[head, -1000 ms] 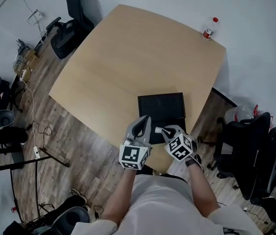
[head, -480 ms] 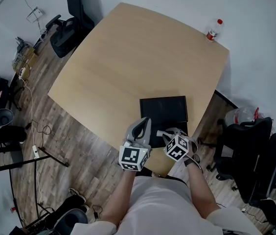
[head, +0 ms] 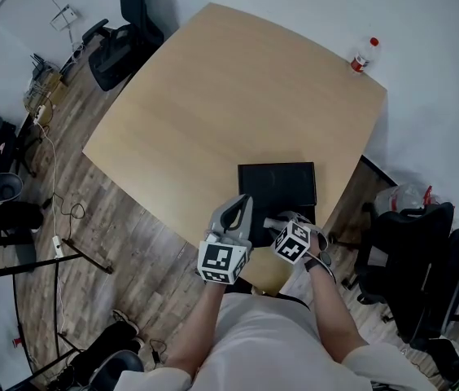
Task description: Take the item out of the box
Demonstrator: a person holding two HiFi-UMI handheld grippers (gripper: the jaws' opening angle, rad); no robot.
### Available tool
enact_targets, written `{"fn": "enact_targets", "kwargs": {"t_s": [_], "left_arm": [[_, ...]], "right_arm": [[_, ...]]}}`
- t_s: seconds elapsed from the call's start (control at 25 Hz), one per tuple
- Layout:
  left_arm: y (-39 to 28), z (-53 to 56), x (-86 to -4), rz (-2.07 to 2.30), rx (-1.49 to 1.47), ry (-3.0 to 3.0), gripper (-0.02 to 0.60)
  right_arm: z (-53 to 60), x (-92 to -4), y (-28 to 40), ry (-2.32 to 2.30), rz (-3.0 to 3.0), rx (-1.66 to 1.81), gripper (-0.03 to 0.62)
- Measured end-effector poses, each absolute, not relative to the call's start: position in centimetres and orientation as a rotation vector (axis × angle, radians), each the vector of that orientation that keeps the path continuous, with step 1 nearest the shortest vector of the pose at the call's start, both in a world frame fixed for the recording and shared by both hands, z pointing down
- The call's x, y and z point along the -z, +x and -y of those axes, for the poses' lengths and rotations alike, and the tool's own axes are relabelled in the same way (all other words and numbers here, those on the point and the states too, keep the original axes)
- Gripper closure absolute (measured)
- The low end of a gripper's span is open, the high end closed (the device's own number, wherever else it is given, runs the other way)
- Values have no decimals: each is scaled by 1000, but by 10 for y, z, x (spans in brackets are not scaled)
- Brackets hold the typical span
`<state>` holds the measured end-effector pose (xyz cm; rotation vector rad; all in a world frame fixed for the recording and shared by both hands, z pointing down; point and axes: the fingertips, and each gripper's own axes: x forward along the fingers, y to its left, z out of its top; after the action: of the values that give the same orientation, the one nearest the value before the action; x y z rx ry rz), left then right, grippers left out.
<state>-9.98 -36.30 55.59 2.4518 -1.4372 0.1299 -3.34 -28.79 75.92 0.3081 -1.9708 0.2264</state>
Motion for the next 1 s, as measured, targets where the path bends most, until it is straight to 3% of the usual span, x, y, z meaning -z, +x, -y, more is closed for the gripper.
{"fn": "enact_targets", "kwargs": {"t_s": [0.48,1.0], "left_arm": [[-103,352,-557,1438,-124,2453,572],[-104,332,-549,1467,-105,2453,574]], "right_arm": [[282,-769,-27,319,1943,-207,473],[290,-709,-19,523,2050,-153,476]]}}
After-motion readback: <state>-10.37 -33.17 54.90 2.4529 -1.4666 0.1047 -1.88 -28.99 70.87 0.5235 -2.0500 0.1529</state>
